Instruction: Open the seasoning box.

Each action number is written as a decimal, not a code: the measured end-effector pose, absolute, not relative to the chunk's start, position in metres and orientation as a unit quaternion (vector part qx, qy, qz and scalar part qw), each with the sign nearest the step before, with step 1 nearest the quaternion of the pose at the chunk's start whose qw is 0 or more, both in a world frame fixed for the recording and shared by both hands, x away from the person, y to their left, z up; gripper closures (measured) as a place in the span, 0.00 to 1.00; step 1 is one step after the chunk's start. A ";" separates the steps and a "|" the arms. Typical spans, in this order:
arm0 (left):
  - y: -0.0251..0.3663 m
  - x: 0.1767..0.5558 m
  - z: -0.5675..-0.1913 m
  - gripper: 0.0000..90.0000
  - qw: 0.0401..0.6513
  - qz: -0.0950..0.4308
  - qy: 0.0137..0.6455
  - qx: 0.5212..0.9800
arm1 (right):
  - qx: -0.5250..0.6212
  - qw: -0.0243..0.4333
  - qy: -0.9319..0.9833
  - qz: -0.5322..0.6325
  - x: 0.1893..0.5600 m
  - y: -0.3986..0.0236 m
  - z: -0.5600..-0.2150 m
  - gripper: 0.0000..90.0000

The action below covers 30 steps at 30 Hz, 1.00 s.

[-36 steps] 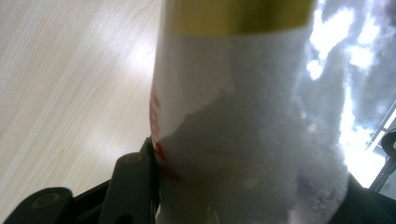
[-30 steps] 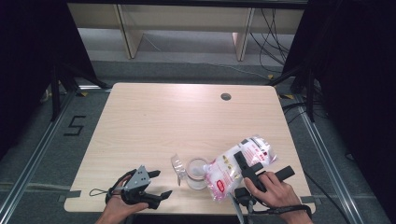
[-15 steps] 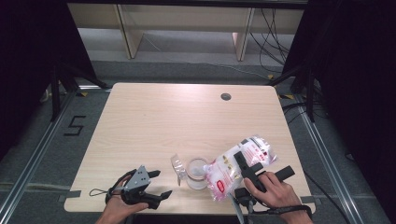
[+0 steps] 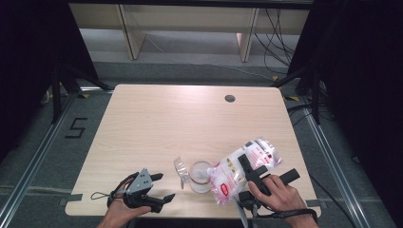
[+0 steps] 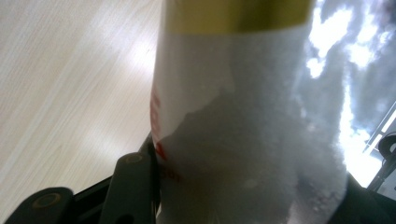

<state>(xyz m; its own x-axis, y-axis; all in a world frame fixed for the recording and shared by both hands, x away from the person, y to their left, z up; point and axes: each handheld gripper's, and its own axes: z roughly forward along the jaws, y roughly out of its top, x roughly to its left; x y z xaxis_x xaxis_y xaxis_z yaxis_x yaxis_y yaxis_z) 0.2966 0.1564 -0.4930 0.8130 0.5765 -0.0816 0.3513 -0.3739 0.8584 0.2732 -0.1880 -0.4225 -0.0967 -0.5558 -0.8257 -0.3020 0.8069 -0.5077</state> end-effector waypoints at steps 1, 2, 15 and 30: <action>0.156 0.297 -0.493 0.21 0.483 0.116 0.282 0.821 | -0.292 0.605 0.733 -0.106 0.273 -0.188 -0.423 0.61; 0.156 0.297 -0.493 0.21 0.482 0.116 0.282 0.822 | -0.292 0.606 0.733 -0.105 0.273 -0.188 -0.423 0.61; 0.157 0.296 -0.492 0.21 0.485 0.118 0.282 0.819 | -0.292 0.603 0.735 -0.104 0.273 -0.187 -0.422 0.61; 0.157 0.296 -0.492 0.21 0.484 0.118 0.281 0.820 | -0.293 0.606 0.732 -0.103 0.273 -0.188 -0.423 0.61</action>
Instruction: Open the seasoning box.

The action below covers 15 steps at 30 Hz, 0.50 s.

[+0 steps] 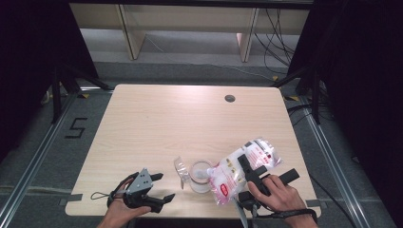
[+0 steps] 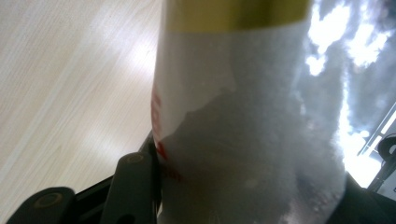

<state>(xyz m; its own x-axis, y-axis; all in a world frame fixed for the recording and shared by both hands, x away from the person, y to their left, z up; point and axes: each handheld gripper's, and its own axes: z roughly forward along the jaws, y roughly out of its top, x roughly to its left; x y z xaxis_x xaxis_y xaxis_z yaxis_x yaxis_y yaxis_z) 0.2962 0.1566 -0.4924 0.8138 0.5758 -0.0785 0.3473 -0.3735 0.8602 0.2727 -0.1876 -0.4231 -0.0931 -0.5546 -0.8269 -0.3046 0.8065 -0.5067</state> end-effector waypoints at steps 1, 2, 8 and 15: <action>0.156 0.296 -0.492 0.21 0.485 0.117 0.283 0.819 | -0.294 0.608 0.730 -0.102 0.272 -0.188 -0.423 0.61; 0.156 0.296 -0.493 0.21 0.487 0.117 0.284 0.818 | -0.293 0.607 0.732 -0.101 0.273 -0.188 -0.423 0.62; 0.158 0.298 -0.492 0.21 0.471 0.122 0.275 0.829 | -0.292 0.604 0.734 -0.103 0.273 -0.188 -0.423 0.62; 0.158 0.298 -0.492 0.21 0.477 0.122 0.274 0.826 | -0.297 0.605 0.732 -0.101 0.273 -0.187 -0.423 0.62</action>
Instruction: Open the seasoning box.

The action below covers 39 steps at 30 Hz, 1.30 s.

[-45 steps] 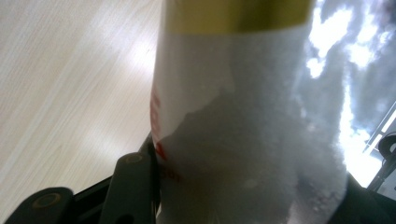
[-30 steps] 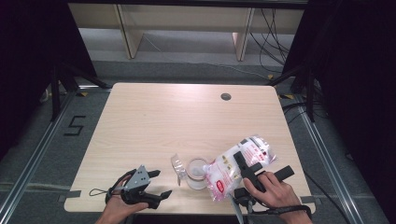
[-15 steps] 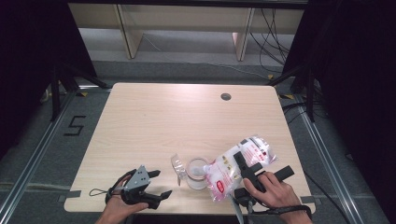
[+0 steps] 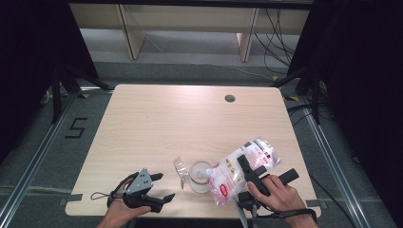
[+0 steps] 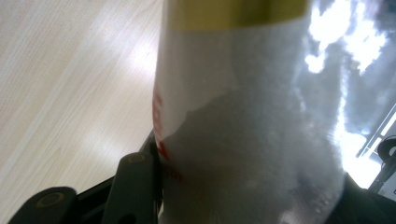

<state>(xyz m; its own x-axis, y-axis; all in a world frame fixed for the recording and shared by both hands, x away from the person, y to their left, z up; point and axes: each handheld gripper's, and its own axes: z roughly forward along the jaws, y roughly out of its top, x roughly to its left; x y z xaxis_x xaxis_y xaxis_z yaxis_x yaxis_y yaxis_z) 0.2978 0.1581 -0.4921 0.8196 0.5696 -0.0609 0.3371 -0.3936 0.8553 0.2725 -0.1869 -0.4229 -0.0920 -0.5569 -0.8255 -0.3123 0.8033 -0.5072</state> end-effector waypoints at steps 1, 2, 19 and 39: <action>0.157 0.297 -0.493 0.21 0.481 0.122 0.276 0.823 | -0.296 0.605 0.732 -0.102 0.273 -0.187 -0.423 0.62; 0.157 0.297 -0.493 0.21 0.482 0.119 0.282 0.821 | -0.296 0.604 0.733 -0.102 0.273 -0.187 -0.423 0.62; 0.157 0.297 -0.493 0.21 0.481 0.118 0.281 0.822 | -0.291 0.598 0.741 -0.090 0.275 -0.189 -0.427 0.64; 0.156 0.296 -0.493 0.21 0.487 0.117 0.283 0.818 | -0.288 0.600 0.742 -0.081 0.275 -0.191 -0.427 0.65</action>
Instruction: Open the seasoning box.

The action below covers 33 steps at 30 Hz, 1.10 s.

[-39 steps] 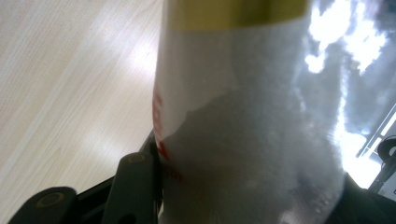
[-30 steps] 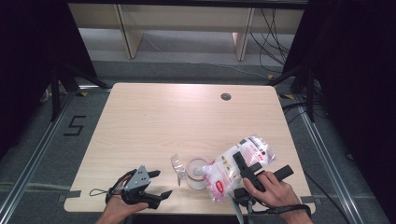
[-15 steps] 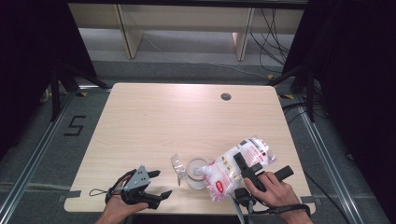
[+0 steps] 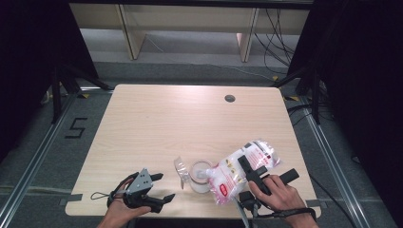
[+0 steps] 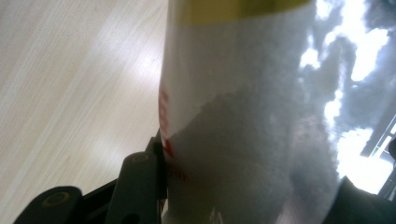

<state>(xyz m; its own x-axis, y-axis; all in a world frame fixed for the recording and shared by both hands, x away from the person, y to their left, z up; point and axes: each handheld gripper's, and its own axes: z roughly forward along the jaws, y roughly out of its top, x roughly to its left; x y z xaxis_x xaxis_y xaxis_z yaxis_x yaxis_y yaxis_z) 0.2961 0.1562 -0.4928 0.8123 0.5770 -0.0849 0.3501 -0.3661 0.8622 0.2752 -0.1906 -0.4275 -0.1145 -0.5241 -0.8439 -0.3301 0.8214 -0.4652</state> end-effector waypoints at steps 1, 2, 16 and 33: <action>0.156 0.296 -0.493 0.21 0.486 0.116 0.283 0.818 | -0.288 0.600 0.742 -0.082 0.275 -0.190 -0.427 0.65; 0.157 0.297 -0.492 0.21 0.478 0.119 0.279 0.824 | -0.289 0.600 0.741 -0.082 0.275 -0.190 -0.427 0.65; 0.158 0.297 -0.492 0.21 0.472 0.124 0.276 0.828 | -0.273 0.603 0.746 -0.079 0.273 -0.191 -0.425 0.65; 0.157 0.296 -0.492 0.21 0.482 0.121 0.280 0.821 | -0.274 0.601 0.747 -0.074 0.274 -0.191 -0.427 0.65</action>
<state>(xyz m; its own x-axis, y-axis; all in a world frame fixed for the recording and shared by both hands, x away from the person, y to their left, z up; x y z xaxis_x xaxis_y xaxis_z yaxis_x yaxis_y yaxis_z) 0.2961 0.1569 -0.4921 0.8139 0.5766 -0.0714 0.3438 -0.3788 0.8593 0.2739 -0.1905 -0.4274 -0.1271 -0.4983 -0.8576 -0.3198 0.8391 -0.4401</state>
